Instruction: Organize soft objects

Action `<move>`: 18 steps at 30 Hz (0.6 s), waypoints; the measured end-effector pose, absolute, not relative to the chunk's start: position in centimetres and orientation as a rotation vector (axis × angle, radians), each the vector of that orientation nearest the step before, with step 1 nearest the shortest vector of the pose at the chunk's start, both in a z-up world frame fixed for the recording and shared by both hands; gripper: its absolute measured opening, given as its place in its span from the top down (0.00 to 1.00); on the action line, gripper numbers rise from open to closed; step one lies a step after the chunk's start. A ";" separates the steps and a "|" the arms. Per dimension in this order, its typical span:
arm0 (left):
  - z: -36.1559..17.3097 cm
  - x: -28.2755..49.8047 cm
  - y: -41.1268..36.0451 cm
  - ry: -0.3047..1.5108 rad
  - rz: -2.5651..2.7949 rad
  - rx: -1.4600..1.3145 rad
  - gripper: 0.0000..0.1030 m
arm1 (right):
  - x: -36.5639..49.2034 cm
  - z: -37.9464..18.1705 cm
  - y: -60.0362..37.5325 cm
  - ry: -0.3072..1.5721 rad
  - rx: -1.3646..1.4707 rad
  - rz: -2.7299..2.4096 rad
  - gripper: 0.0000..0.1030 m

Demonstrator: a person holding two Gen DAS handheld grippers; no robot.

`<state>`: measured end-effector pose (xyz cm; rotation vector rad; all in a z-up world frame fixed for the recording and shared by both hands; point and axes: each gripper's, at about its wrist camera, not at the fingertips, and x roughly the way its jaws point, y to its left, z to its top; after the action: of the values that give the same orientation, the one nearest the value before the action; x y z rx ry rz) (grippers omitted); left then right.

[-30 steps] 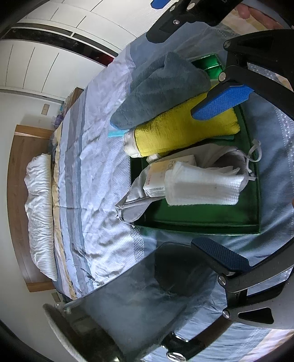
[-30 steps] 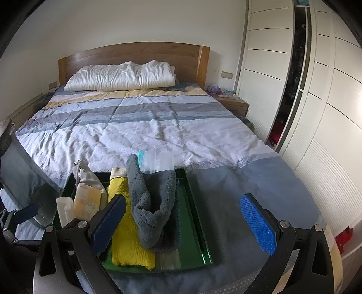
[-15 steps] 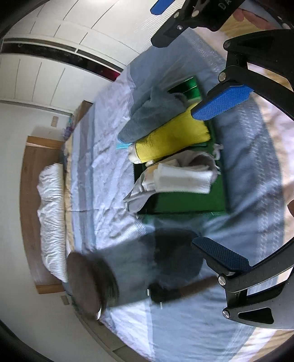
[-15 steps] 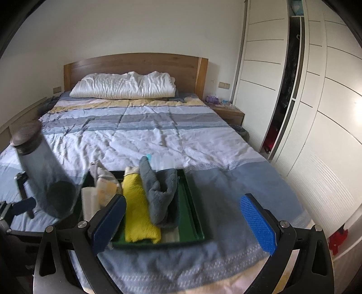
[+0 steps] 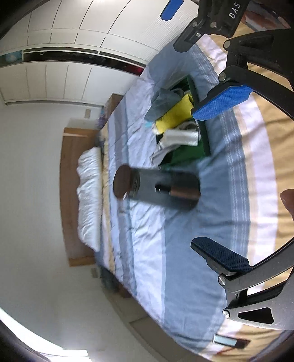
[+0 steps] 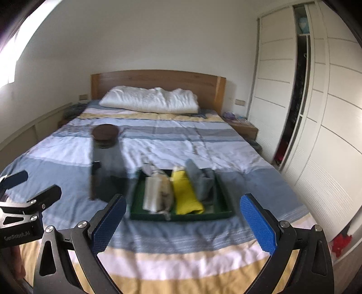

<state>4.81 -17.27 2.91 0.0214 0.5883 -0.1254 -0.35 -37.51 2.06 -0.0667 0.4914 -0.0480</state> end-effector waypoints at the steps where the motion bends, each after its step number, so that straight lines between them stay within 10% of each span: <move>1: 3.0 3.8 -16.4 0.580 -0.123 0.020 0.02 | -1.5 2.2 -36.7 0.489 -0.070 -0.037 0.00; 18: 1.9 -5.0 -10.1 0.578 -0.073 -0.001 0.02 | -10.9 1.4 -29.6 0.548 -0.084 0.016 0.00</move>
<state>-4.96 -10.13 1.89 -0.0013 0.5778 -0.0732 -10.94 -29.63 1.41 -0.0836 0.5476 0.0161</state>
